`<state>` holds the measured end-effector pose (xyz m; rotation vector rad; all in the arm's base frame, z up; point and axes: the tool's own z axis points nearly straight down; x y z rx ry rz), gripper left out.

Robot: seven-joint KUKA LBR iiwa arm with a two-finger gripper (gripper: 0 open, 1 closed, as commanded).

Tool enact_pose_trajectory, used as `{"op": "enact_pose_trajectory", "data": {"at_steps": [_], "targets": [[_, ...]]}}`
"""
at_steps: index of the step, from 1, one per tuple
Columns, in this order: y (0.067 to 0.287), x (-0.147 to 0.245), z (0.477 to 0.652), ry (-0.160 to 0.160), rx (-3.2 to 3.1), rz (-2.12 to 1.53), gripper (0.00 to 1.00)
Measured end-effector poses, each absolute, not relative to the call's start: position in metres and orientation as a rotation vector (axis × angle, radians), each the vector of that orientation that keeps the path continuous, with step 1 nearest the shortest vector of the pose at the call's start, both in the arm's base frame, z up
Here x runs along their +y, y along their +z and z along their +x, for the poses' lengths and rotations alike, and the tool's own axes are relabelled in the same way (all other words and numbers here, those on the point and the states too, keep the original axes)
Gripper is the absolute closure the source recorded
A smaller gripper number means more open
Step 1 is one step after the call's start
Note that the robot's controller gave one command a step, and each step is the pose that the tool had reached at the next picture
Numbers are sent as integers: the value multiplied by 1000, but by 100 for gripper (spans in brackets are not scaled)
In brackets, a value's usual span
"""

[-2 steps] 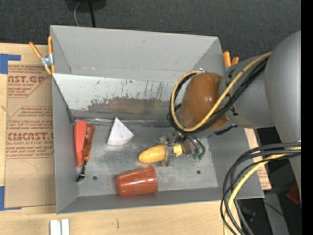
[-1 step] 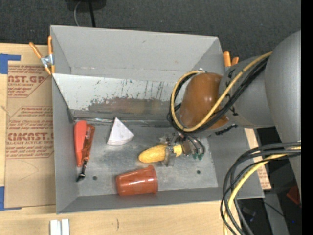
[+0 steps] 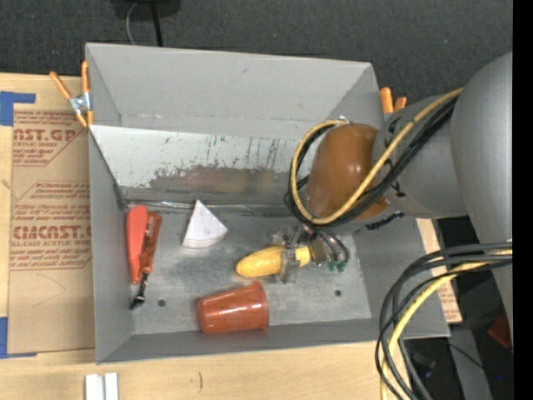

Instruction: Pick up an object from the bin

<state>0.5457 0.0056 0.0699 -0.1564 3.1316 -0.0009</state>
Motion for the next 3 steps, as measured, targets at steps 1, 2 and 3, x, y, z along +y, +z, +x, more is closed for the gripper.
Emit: {"op": "enact_pose_trajectory", "data": {"at_steps": [1, 2, 3], "targets": [[78, 6, 543, 0, 3141, -157, 100], [101, 6, 543, -1, 3140, -157, 100], [124, 6, 544, -1, 3139, -158, 100]]}}
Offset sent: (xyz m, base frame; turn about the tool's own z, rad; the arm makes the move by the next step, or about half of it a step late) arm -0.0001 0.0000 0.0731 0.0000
